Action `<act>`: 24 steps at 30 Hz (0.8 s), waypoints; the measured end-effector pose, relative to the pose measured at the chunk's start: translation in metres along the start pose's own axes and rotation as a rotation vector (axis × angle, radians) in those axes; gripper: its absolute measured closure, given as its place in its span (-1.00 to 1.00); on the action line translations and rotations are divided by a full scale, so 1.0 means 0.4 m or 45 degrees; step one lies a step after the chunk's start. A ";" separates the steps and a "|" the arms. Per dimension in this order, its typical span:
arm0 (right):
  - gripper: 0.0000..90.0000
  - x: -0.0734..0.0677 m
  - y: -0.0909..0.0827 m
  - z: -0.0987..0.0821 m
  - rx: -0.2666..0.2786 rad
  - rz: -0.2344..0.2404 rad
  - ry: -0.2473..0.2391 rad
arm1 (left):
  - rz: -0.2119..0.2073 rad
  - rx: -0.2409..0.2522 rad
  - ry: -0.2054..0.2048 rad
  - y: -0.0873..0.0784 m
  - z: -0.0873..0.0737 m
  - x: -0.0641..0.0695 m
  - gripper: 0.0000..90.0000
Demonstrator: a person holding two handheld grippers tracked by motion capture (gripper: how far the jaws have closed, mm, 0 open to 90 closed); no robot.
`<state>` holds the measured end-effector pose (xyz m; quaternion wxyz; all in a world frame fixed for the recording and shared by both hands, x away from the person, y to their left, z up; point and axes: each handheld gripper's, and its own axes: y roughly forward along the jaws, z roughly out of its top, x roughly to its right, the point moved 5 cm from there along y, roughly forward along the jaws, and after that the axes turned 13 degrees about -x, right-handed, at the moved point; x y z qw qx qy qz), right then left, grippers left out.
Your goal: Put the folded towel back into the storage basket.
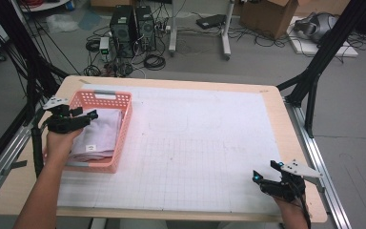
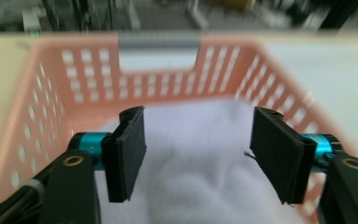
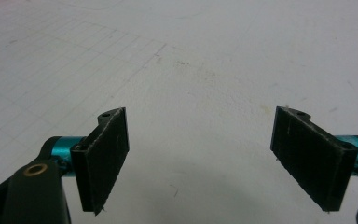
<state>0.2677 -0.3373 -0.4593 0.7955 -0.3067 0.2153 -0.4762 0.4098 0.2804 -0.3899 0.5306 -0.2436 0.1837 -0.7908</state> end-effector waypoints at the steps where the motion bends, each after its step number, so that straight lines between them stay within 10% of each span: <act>1: -0.59 0.000 -0.001 0.000 0.003 0.003 0.001 | -0.016 0.042 -0.003 -0.012 0.006 0.006 -0.32; 9: -0.59 0.005 -0.014 -0.005 0.015 0.005 0.008 | -0.173 0.238 0.020 -0.063 0.018 0.096 -0.51; 24: -0.59 0.017 -0.009 0.003 0.031 0.034 0.028 | -0.416 0.289 0.158 -0.061 0.009 0.314 -0.50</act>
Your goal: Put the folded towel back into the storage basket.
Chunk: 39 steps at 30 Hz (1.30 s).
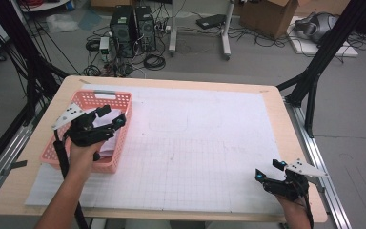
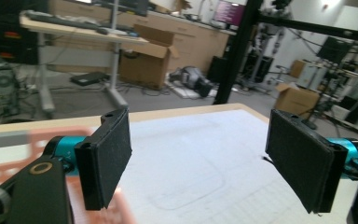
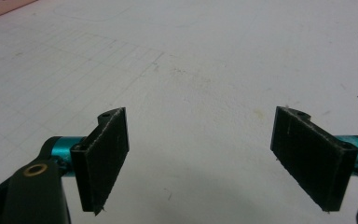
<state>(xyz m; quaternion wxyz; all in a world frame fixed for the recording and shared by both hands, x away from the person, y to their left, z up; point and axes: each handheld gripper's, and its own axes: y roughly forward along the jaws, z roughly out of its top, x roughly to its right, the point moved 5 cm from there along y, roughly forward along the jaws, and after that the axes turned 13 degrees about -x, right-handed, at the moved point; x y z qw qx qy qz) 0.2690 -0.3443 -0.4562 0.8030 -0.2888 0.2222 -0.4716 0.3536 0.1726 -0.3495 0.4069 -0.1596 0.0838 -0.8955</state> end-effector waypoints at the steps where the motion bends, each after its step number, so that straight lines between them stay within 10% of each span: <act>1: -0.59 -0.001 0.000 0.000 0.000 0.005 -0.005 | -0.007 -0.003 0.018 0.006 0.000 0.012 -0.50; 20: -0.59 -0.010 -0.018 0.000 0.019 0.011 -0.015 | -0.236 -0.167 0.223 0.112 -0.119 0.219 -0.49; 39: -0.59 -0.013 -0.022 0.010 0.059 -0.010 0.007 | -0.222 -0.230 0.189 0.155 -0.207 0.227 -0.49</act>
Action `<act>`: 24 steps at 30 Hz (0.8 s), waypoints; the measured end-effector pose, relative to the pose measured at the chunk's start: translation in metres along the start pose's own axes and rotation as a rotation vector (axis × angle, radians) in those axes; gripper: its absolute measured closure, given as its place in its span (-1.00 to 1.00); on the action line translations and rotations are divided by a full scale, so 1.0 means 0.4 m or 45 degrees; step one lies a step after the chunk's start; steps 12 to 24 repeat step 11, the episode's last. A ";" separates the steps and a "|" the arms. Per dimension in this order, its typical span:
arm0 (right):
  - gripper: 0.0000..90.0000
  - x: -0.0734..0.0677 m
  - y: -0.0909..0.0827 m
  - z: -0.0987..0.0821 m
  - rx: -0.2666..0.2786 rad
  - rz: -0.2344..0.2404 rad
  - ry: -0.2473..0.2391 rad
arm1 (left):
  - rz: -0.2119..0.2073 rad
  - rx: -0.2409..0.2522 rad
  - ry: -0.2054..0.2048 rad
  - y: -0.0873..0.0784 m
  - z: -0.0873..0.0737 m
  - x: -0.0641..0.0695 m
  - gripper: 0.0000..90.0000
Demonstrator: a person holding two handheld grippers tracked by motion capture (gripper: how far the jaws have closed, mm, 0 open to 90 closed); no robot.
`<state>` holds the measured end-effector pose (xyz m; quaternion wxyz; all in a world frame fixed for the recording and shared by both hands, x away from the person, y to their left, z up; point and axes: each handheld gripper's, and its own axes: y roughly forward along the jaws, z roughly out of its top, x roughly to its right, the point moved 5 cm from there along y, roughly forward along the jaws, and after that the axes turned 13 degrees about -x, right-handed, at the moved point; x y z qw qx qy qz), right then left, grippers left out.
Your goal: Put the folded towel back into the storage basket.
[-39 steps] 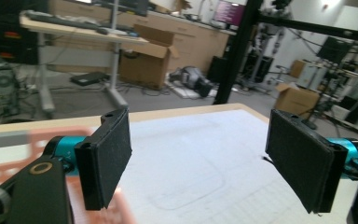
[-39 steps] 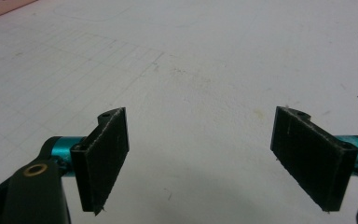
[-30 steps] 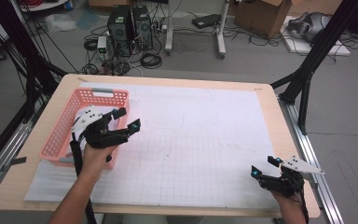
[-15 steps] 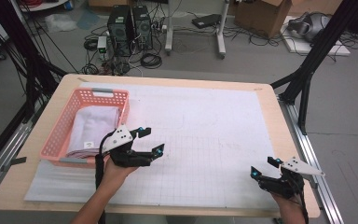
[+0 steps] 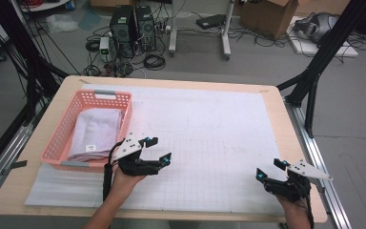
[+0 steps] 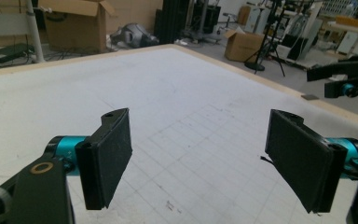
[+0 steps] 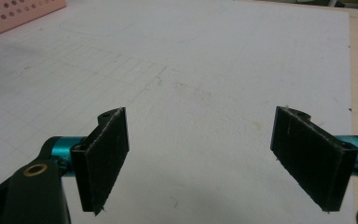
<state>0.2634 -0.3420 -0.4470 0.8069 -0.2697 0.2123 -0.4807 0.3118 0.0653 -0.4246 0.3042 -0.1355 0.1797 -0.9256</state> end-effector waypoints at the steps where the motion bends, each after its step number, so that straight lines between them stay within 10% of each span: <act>1: -0.59 0.000 0.000 0.001 0.003 0.000 -0.005 | -0.005 0.004 -0.009 0.002 -0.002 0.001 -0.49; 24: -0.59 0.001 0.002 0.000 -0.004 0.003 -0.007 | 0.018 -0.015 -0.021 0.003 -0.015 -0.012 -0.49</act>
